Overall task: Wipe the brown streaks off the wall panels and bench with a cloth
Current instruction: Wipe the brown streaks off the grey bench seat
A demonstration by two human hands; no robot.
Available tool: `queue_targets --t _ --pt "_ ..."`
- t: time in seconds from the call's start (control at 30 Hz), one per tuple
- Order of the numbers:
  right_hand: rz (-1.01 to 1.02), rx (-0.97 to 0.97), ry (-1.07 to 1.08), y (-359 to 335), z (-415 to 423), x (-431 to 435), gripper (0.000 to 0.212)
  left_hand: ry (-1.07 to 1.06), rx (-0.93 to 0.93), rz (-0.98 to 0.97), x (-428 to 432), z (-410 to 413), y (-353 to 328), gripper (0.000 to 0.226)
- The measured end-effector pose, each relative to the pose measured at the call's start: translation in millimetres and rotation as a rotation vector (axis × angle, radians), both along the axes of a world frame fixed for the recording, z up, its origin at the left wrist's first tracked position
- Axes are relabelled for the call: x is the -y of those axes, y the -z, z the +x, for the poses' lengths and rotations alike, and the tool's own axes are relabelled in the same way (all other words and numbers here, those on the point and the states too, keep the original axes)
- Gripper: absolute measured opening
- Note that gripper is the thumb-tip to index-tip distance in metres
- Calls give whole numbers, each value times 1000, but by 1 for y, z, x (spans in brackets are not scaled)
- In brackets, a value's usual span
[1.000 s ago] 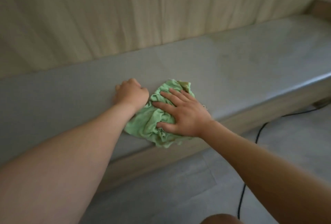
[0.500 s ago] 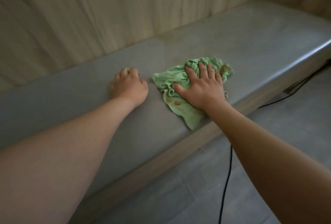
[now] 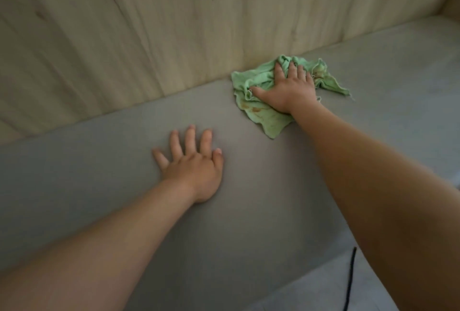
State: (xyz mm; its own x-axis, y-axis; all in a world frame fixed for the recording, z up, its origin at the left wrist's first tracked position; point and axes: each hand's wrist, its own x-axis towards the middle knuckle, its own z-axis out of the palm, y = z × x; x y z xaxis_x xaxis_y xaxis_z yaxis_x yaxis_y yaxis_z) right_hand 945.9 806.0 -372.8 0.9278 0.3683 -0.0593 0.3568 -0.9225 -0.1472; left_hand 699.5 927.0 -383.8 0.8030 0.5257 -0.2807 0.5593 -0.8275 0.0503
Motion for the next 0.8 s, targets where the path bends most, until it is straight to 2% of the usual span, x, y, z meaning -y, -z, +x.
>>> queue_targets --t 0.17,0.23,0.3,0.37,0.43,0.53,0.6,0.67,0.8 --pt "40 11 83 -3 24 -39 110 11 20 -20 0 -2 5 61" --pt "83 21 131 -1 15 -64 96 17 26 -26 1 -3 6 60" --pt "137 58 135 0 3 -81 72 21 38 -27 1 -3 7 61" --pt "138 87 23 -4 -11 -89 52 23 45 -23 2 -3 8 61" --pt "160 86 -188 -8 -31 -98 41 21 49 -21 2 -4 8 61" --pt "242 -8 -519 -8 -56 -103 46 10 42 -19 4 -3 5 61" --pt "240 -56 -581 -7 -42 -89 51 7 33 -23 3 -2 5 61" --pt "211 -7 -449 -3 -8 -66 52 6 36 -31 2 -3 5 61" --pt "139 49 186 5 61 -15 75 10 37 -31 2 -3 5 62"
